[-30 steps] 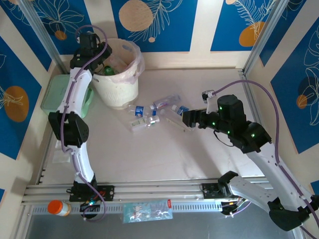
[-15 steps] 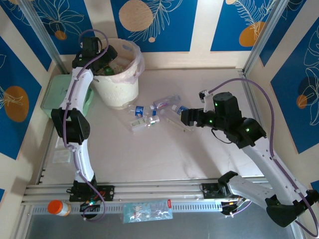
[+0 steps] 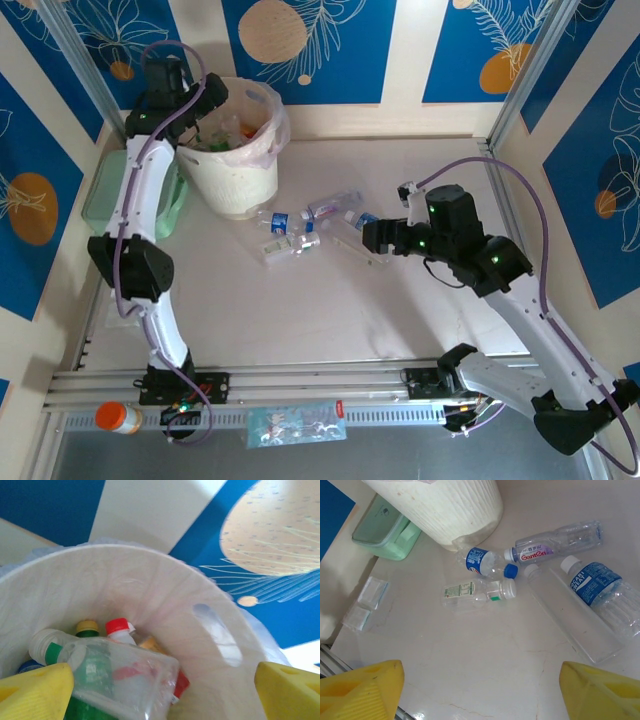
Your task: Put the plastic bottles in the bin
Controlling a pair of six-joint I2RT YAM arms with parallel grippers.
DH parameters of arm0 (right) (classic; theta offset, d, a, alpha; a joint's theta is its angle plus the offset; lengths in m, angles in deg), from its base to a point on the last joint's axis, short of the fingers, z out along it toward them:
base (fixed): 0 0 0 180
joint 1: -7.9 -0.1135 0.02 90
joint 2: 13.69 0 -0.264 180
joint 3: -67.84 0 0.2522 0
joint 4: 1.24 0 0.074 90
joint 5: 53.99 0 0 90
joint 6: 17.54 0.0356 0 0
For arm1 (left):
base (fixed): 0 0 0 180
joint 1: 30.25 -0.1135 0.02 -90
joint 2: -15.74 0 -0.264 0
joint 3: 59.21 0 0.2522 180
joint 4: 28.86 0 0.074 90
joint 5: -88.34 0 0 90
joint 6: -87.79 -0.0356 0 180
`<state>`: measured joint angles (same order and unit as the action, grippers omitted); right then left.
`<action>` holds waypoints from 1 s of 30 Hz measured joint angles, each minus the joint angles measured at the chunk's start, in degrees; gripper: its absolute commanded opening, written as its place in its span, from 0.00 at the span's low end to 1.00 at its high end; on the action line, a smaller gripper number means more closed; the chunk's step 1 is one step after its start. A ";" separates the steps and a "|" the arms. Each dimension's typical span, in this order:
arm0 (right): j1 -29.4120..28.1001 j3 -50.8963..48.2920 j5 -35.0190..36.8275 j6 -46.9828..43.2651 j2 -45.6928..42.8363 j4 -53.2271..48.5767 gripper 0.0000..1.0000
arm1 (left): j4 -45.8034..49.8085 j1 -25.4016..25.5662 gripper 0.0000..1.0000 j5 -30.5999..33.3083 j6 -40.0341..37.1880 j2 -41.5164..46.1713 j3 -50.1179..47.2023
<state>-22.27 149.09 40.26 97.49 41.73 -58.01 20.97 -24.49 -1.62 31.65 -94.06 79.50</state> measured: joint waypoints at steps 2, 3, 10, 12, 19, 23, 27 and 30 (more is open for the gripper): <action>0.76 0.31 -0.63 -0.37 1.62 -0.42 0.81 | -0.46 1.11 0.89 -0.42 -0.63 4.81 -4.50; 1.33 0.59 -1.11 -0.57 2.71 -0.76 0.81 | -0.81 1.81 0.89 -0.66 -0.83 7.30 -7.17; 4.22 1.51 -2.99 -1.27 14.21 -2.21 0.82 | -5.64 9.14 0.88 -3.87 -1.81 30.91 -31.21; 4.59 1.51 -3.17 -1.49 16.70 -2.25 0.82 | -6.43 11.32 0.88 -4.66 -2.60 35.87 -35.41; 3.91 3.74 -3.50 1.25 24.96 -1.86 0.79 | -7.02 15.06 0.88 -7.58 -2.91 49.40 -53.96; 3.61 7.54 -2.69 2.91 29.46 -1.57 0.79 | -5.38 15.39 0.87 -8.87 -3.43 52.94 -62.47; 5.09 11.32 -2.71 1.97 34.53 -1.64 0.79 | -4.68 15.50 0.87 -10.34 -4.57 55.06 -67.43; 6.82 13.77 -0.66 0.22 38.84 -1.62 0.79 | -4.85 15.54 0.88 -12.11 -6.03 56.70 -69.92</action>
<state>-15.45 162.86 39.60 97.71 80.57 -59.62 16.12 -8.95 -13.73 25.62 -37.37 9.58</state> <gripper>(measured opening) 0.789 0.874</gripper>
